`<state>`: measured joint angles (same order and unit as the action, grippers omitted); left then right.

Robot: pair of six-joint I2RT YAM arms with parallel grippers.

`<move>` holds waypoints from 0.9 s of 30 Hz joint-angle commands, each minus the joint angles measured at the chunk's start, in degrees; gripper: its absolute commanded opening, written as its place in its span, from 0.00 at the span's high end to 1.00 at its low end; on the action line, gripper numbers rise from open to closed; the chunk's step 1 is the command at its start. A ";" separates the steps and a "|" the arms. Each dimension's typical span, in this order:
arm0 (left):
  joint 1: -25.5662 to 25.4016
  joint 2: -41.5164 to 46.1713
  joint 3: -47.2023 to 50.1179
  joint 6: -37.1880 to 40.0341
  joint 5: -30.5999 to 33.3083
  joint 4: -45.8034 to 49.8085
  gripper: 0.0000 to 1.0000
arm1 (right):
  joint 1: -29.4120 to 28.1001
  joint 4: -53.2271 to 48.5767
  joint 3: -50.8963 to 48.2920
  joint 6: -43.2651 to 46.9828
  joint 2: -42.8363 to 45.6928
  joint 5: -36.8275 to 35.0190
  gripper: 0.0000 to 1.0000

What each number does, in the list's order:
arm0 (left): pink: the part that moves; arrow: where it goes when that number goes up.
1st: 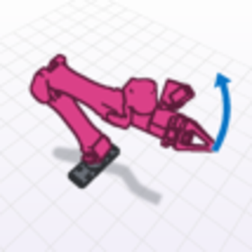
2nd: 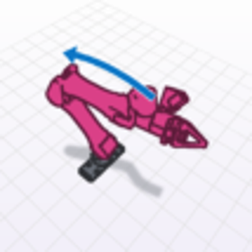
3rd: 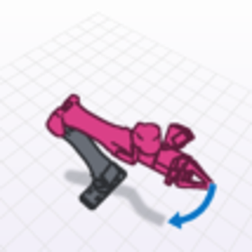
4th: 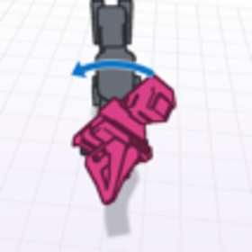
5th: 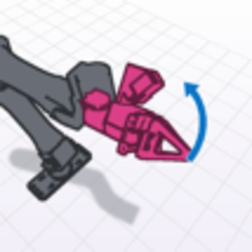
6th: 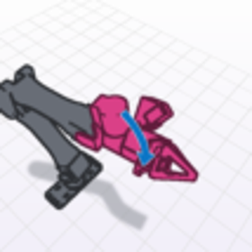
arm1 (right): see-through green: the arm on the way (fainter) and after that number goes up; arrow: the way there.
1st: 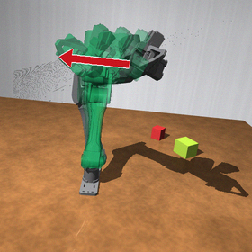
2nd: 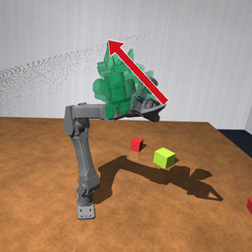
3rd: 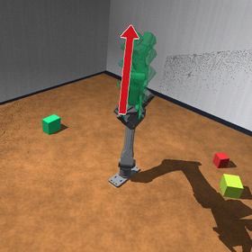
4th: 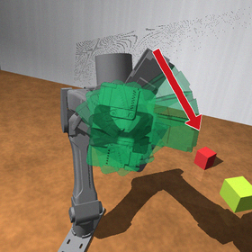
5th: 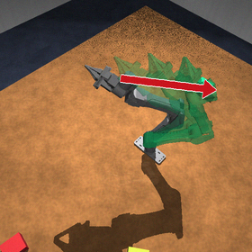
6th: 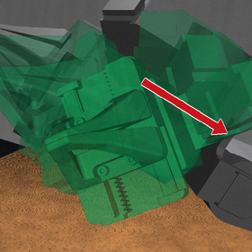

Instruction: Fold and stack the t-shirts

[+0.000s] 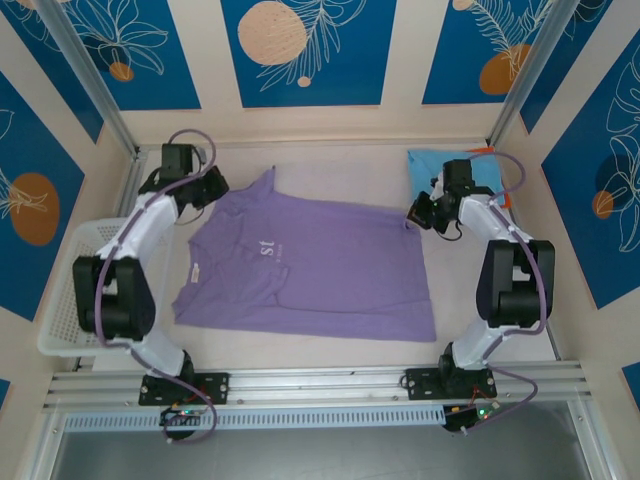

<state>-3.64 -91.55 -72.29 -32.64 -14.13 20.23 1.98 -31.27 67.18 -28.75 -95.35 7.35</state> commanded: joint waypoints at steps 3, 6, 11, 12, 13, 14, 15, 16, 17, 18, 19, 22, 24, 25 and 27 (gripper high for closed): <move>-0.18 9.53 11.96 -5.12 5.48 -5.00 1.00 | 0.92 -1.91 -3.82 -3.77 5.67 -1.14 1.00; -0.14 14.21 15.74 -6.00 7.18 -2.89 1.00 | 1.35 -1.79 -5.75 -4.58 8.50 -1.29 1.00; -0.06 19.38 18.79 -7.28 9.70 1.88 1.00 | 1.49 -2.99 -6.52 -4.62 11.34 -1.29 1.00; -0.05 20.33 19.38 -7.66 10.14 2.53 0.99 | 1.54 -3.26 -6.47 -4.48 11.66 -1.20 1.00; 0.00 21.03 19.88 -8.10 10.37 3.13 0.99 | 1.54 -3.65 -6.45 -4.38 11.90 -1.34 1.00; 0.04 21.63 20.12 -8.67 10.31 3.81 0.98 | 1.55 -3.93 -6.36 -4.22 12.09 -1.54 1.00; 0.12 22.15 20.17 -8.99 9.79 4.25 0.98 | 1.62 -4.29 -6.36 -3.96 12.29 -1.86 1.00; 0.19 22.37 19.90 -9.22 9.57 5.04 0.97 | 1.63 -4.62 -6.28 -3.69 12.29 -2.23 1.00; 0.30 22.39 19.08 -9.64 9.56 6.57 0.97 | 1.63 -4.89 -6.27 -3.48 12.30 -2.70 1.00; 0.59 22.33 18.28 -9.89 9.30 7.82 0.97 | 1.71 -5.03 -6.24 -3.23 12.30 -3.18 1.00; 0.88 22.50 17.80 -10.05 8.98 8.50 0.98 | 1.80 -5.20 -6.19 -3.06 12.25 -3.60 1.00; 2.63 23.27 16.63 -11.18 7.39 10.54 0.98 | 1.80 -5.43 -6.25 -2.50 12.11 -4.71 1.00; 3.70 24.18 16.48 -11.90 6.07 11.01 0.97 | 1.75 -4.89 -6.85 -2.17 12.32 -5.10 1.00; 4.09 24.42 16.32 -12.20 5.53 11.39 0.97 | 1.80 -4.54 -7.20 -1.99 12.46 -5.24 1.00; 4.53 24.74 16.45 -12.28 3.86 12.02 0.97 | 1.79 -3.62 -8.23 -1.84 12.80 -5.62 1.00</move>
<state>-0.21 -68.66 -54.02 -43.51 -7.27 29.69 3.44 -34.76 60.75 -31.79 -84.16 3.01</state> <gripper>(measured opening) 0.039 0.048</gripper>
